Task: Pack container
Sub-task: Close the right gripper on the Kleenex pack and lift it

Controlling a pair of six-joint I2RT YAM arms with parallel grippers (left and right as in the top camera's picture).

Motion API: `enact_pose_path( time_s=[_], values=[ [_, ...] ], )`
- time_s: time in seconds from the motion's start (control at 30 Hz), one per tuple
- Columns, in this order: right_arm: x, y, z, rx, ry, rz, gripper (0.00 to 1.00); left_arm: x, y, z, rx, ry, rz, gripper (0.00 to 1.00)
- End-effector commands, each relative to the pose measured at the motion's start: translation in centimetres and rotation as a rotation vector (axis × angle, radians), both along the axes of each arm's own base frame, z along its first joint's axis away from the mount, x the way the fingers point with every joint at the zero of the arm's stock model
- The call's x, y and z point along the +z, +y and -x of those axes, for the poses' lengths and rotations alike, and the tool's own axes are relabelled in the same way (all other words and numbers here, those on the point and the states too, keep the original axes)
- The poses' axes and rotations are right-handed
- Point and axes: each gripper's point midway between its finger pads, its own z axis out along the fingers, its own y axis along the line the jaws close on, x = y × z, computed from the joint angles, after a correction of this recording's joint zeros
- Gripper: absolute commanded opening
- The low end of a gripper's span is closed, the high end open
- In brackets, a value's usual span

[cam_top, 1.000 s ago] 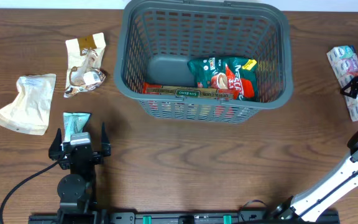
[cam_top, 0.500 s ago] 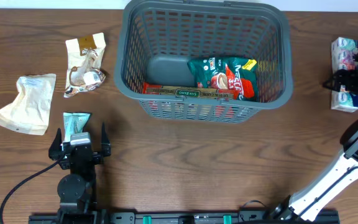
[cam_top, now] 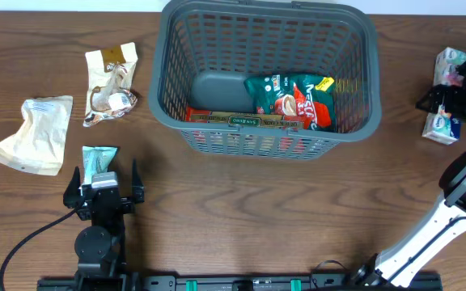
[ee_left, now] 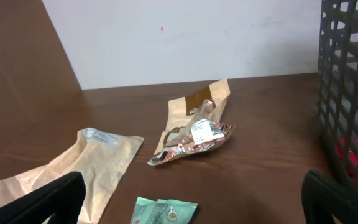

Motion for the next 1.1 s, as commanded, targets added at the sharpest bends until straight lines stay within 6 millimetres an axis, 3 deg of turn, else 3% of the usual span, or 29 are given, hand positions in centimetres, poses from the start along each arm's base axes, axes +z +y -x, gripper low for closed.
enact_pose_path(
  time_s=[0.0, 0.1, 0.2, 0.33, 0.47, 0.67, 0.93, 1.07],
  values=[
    [4.9, -0.3, -0.7, -0.029, -0.090, 0.074, 0.99, -1.7, 0.4, 0.0, 0.023, 0.042, -0.010, 0.99],
    [7.1, -0.8, -1.0, -0.049, -0.139, 0.119, 0.99, -1.7, 0.4, 0.0, 0.023, 0.042, -0.010, 0.99],
    [8.3, -2.7, -0.7, -0.120, -0.134, 0.214, 0.99, -1.7, 0.4, 0.0, 0.023, 0.042, -0.010, 0.99],
    [7.9, -5.3, 0.7, -0.184, -0.056, 0.339, 0.99, -1.7, 0.4, 0.0, 0.023, 0.042, -0.010, 0.98],
    [7.2, -6.3, 1.2, -0.270, -0.040, 0.326, 0.99, -1.7, 0.4, 0.0, 0.023, 0.042, -0.010, 0.99],
    [4.5, -6.9, 1.5, -0.305, -0.002, 0.275, 0.99, -1.7, 0.4, 0.0, 0.023, 0.042, -0.010, 0.99],
    [-1.7, -4.3, 0.8, -0.259, 0.057, 0.076, 0.99, -1.7, 0.4, 0.0, 0.023, 0.042, -0.010, 0.99],
    [-3.2, -3.0, 0.3, -0.227, 0.057, 0.005, 0.99, -1.7, 0.4, 0.0, 0.023, 0.042, -0.010, 0.99]
  ],
)
